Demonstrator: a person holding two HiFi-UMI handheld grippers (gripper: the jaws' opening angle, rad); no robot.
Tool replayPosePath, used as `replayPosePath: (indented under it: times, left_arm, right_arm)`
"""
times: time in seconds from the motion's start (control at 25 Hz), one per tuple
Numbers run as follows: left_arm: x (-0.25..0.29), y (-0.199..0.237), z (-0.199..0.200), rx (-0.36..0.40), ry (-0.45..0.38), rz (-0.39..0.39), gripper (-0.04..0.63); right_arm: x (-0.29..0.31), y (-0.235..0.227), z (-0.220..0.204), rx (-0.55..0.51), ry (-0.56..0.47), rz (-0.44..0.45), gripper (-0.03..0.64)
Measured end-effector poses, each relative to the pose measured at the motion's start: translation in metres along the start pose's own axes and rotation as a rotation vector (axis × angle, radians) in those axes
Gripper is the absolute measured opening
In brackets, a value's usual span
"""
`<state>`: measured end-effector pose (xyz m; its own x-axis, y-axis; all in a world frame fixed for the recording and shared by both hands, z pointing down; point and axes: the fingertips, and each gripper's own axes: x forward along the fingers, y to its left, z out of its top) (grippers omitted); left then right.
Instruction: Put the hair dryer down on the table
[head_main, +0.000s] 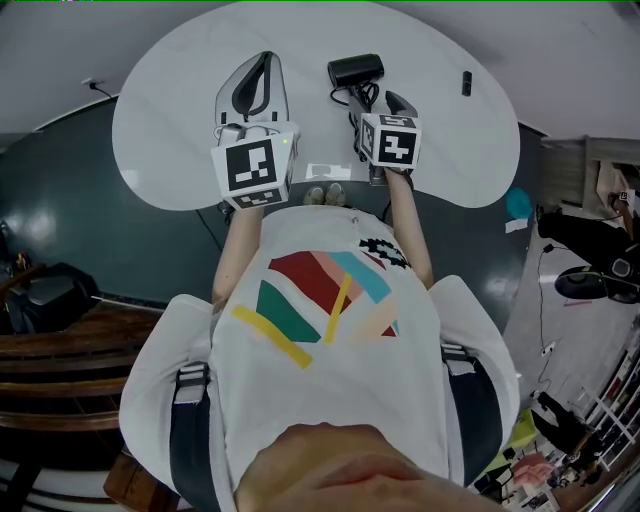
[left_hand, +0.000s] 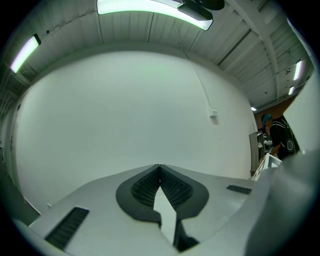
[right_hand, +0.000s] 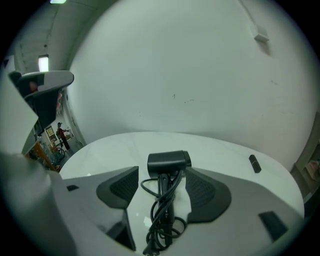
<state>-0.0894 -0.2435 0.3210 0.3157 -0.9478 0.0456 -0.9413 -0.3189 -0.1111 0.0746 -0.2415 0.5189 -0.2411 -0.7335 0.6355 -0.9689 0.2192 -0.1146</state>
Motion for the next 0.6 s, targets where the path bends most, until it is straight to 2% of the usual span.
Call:
replayPosePath:
  times: [0.2,0.32,0.52,0.6]
  left_arm:
    - [-0.002,-0.004,0.006,-0.007,-0.016,0.005,0.017]
    - [-0.001,-0.006,0.007,-0.009,-0.017,0.005,0.017]
    - [0.002,-0.007,0.012,-0.005,-0.020,0.008,0.017]
    - [0.002,-0.007,0.015,-0.003,-0.022,0.013,0.017]
  right_arm:
    - [-0.031,-0.003,0.052,-0.020,-0.170,-0.040,0.236]
    - [-0.047,0.003,0.079,-0.041,-0.240,-0.019,0.202]
    - [-0.080,0.008,0.116,-0.066,-0.386,-0.033,0.047]
    - [-0.093,0.011,0.128,-0.054,-0.458,-0.022,0.043]
